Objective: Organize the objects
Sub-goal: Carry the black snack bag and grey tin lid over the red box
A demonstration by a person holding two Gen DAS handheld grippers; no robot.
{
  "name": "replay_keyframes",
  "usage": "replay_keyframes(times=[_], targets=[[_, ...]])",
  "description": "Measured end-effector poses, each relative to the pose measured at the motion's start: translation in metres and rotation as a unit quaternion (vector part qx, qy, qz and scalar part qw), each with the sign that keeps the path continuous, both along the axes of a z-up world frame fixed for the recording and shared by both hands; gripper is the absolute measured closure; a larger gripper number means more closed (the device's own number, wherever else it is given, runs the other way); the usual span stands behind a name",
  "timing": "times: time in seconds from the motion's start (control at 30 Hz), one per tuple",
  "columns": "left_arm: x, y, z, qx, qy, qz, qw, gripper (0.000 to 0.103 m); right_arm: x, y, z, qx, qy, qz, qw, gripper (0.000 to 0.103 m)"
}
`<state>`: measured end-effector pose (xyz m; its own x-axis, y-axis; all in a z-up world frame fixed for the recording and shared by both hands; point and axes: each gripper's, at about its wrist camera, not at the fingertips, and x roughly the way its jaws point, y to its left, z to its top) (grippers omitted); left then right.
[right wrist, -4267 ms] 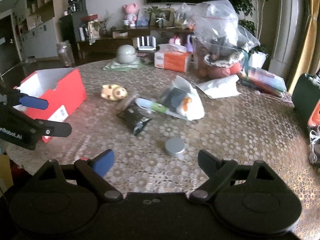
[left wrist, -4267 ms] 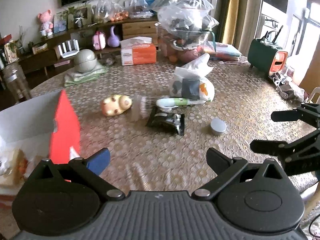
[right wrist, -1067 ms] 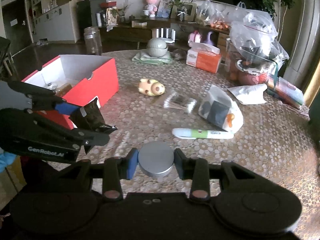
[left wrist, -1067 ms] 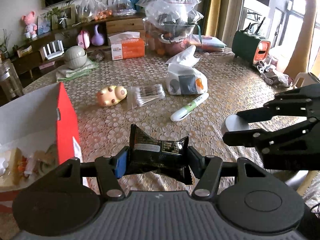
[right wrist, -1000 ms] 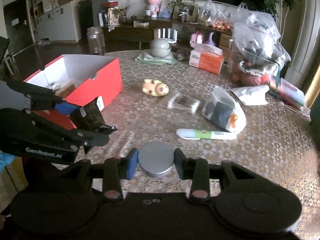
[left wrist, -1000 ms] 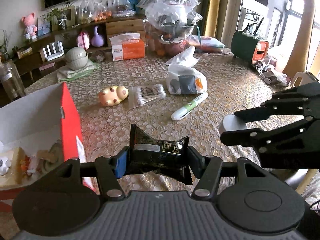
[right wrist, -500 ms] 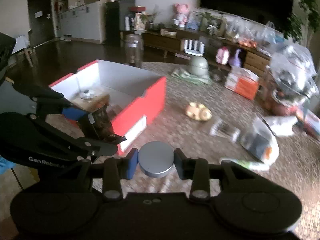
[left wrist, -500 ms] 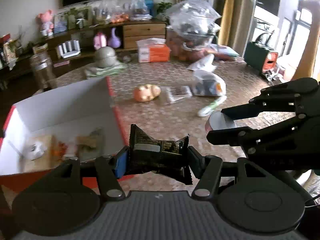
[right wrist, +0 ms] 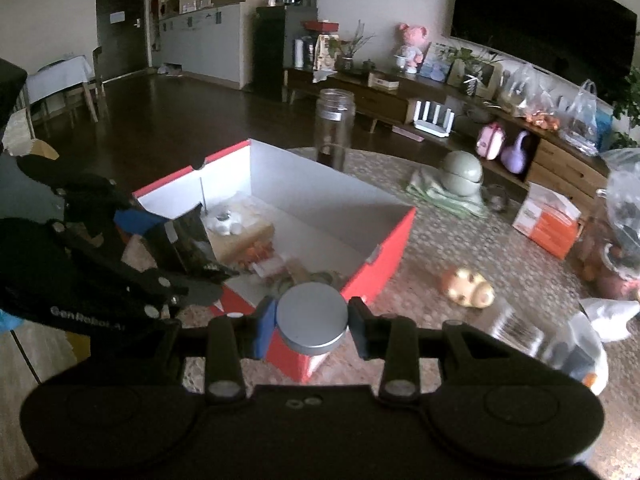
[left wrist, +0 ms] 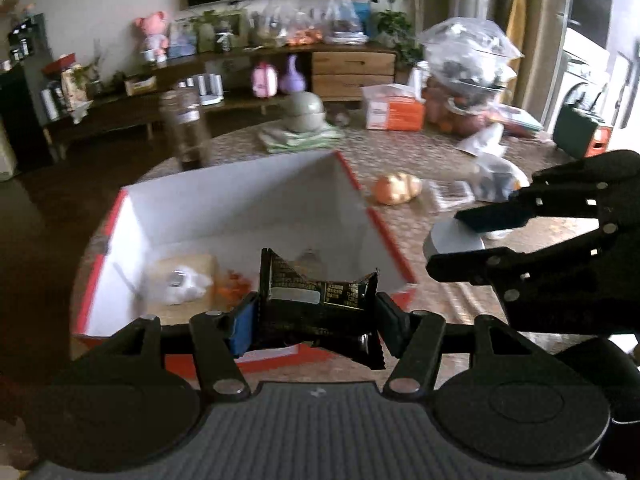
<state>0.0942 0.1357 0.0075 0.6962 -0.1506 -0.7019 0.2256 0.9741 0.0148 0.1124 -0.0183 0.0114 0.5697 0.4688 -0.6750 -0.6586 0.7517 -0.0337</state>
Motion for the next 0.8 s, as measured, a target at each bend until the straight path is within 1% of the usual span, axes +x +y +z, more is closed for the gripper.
replay_keyframes(times=[0.17, 0.37, 0.47, 0.57, 0.7, 0.8], targets=[[0.016, 0.024, 0.001, 0.012, -0.004, 0.025, 0.9996, 0.042, 0.015, 0.021, -0.002, -0.003, 0.003, 0.002, 1.000, 0.065], [0.045, 0.044, -0.007, 0.032, 0.001, 0.053, 0.9981, 0.042, 0.031, 0.043, -0.011, -0.016, 0.007, 0.001, 1.000, 0.065], [0.061, 0.051, -0.014, 0.035, 0.012, 0.070, 0.9969, 0.042, 0.040, 0.054, -0.021, -0.022, 0.018, 0.000, 1.000, 0.065], [0.076, 0.053, -0.022, 0.051, 0.018, 0.077, 0.9956, 0.042, 0.047, 0.065, -0.032, -0.033, 0.022, -0.002, 0.999, 0.065], [0.094, 0.057, -0.037, 0.059, 0.035, 0.083, 0.9942, 0.042, 0.057, 0.079, -0.045, -0.046, 0.029, -0.005, 0.998, 0.065], [0.108, 0.061, -0.047, 0.063, 0.050, 0.093, 0.9925, 0.042, 0.067, 0.086, -0.053, -0.046, 0.050, -0.011, 0.998, 0.065]])
